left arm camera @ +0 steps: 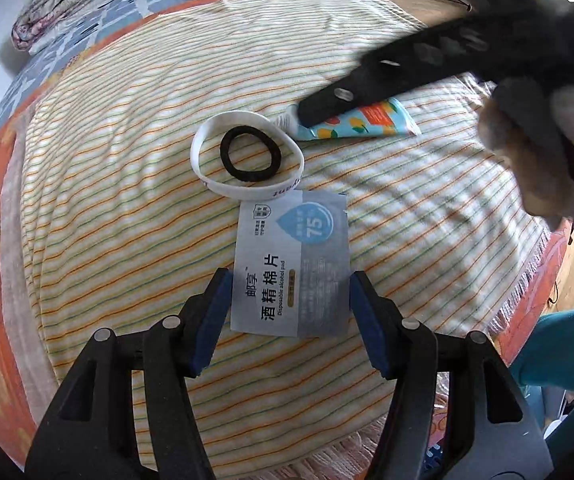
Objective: Collect trash
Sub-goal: 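Grasp the alcohol wipe packet with the left tool while the right tool grasps the blue tube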
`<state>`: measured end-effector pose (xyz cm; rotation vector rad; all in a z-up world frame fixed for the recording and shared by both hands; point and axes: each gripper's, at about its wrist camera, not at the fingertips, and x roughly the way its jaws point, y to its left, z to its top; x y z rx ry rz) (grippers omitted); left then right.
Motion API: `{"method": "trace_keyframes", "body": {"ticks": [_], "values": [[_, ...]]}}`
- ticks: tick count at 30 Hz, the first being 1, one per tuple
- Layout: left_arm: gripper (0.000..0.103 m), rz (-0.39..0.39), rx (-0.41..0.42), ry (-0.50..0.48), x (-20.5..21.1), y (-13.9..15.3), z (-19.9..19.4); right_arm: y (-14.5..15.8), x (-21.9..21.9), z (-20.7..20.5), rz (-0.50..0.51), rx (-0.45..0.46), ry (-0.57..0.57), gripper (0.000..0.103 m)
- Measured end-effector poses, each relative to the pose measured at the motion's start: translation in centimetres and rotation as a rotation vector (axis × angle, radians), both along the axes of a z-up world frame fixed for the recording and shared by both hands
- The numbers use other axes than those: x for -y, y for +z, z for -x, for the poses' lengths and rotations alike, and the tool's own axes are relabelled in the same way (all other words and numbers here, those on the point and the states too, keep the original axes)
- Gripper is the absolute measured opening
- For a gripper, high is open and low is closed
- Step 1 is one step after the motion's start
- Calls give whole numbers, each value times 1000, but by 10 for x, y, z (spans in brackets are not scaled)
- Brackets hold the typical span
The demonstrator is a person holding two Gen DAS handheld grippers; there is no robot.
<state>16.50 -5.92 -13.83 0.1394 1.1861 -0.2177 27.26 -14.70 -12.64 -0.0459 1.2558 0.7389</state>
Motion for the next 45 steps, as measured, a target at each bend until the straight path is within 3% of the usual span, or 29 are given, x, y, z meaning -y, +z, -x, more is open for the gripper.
{"method": "trace_keyframes", "body": {"ticks": [7, 18, 23, 28, 31, 33, 36, 40, 42, 44, 45], "values": [[56, 1, 0, 26, -15, 2, 15, 3, 16, 19, 4, -9, 22, 72], [56, 11, -17, 61, -54, 5, 31, 4, -14, 33, 149, 134, 112, 72], [69, 30, -24, 95, -60, 5, 27, 0, -23, 39, 223, 170, 127, 64], [69, 8, -15, 81, -52, 1, 17, 2, -11, 34, 188, 99, 52, 45], [63, 2, -5, 86, -51, 1, 19, 3, -3, 34, 123, 8, 32, 44], [59, 13, -6, 93, -54, 2, 20, 5, -2, 35, 97, -4, 52, 44], [53, 15, -3, 115, -58, 3, 20, 6, -4, 37, 138, 50, 50, 57], [52, 31, -5, 130, -63, 4, 19, 3, -17, 35, 165, 89, 49, 60], [52, 33, -1, 124, -63, 5, 19, 2, -23, 35, 185, 112, 52, 60], [53, 34, -6, 113, -63, 4, 18, 1, -28, 36, 208, 135, 53, 53], [60, 36, -7, 110, -62, 4, 16, 1, -30, 36, 220, 146, 56, 47]]}}
